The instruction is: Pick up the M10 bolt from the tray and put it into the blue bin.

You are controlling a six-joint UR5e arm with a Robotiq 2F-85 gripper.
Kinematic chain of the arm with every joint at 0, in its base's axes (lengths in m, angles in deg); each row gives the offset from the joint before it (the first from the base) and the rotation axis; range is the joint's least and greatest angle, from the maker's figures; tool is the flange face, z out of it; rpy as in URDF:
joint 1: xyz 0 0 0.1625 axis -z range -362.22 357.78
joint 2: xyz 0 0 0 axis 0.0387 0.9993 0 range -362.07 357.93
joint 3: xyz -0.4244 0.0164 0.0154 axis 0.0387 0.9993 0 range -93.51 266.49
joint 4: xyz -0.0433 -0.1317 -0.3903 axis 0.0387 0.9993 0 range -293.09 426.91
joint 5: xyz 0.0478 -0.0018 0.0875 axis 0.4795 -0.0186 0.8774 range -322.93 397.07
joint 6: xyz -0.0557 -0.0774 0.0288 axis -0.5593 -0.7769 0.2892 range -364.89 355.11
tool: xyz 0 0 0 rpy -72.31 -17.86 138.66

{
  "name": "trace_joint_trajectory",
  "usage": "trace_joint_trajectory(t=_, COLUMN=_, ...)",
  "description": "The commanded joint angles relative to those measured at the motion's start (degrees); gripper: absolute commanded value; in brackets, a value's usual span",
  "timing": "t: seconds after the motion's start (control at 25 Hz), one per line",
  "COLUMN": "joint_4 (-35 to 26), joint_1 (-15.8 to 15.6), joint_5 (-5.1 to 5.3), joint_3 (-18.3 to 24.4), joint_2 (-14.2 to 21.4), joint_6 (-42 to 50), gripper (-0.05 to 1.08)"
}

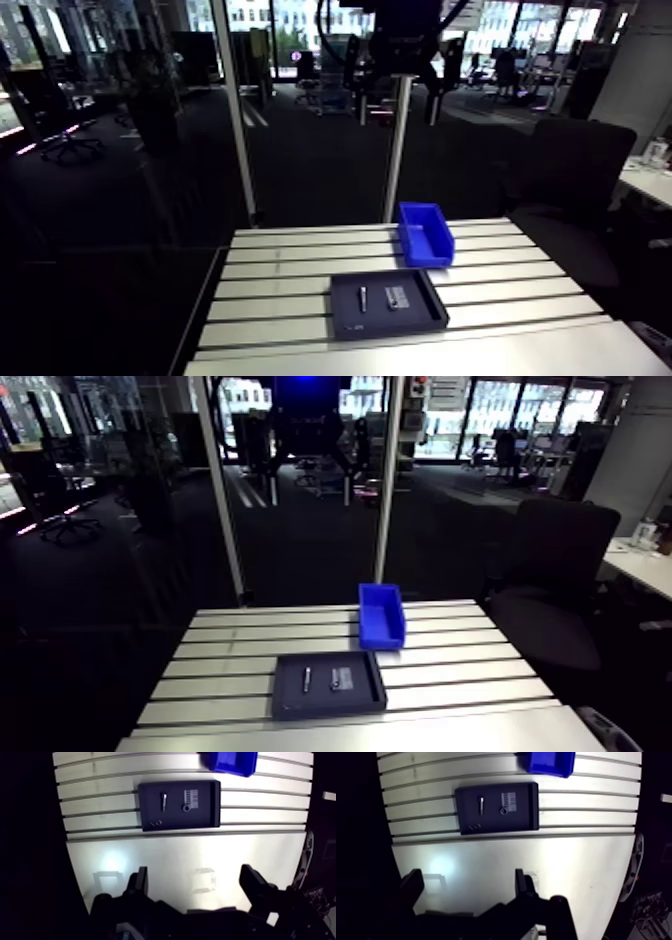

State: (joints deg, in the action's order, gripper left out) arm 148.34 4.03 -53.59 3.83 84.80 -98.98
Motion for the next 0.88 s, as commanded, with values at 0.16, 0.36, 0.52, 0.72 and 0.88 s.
trace_joint_trajectory(t=0.16, joint_4=1.32, joint_1=-5.80, joint_5=1.23, joint_3=3.08, joint_2=-4.75, joint_6=4.93, gripper=0.01)
trace_joint_trajectory(t=0.36, joint_4=1.32, joint_1=-5.80, joint_5=1.23, joint_3=2.99, joint_2=-4.66, joint_6=4.93, gripper=0.01)
trace_joint_trajectory(t=0.52, joint_4=1.49, joint_1=-5.80, joint_5=1.23, joint_3=2.99, joint_2=-4.57, joint_6=4.93, gripper=0.01)
trace_joint_trajectory(t=0.72, joint_4=2.02, joint_1=-5.89, joint_5=0.79, joint_3=1.58, joint_2=-4.31, joint_6=5.01, gripper=0.01)
trace_joint_trajectory(t=0.88, joint_4=3.87, joint_1=-5.89, joint_5=0.70, joint_3=-1.85, joint_2=-3.51, joint_6=5.10, gripper=0.01)
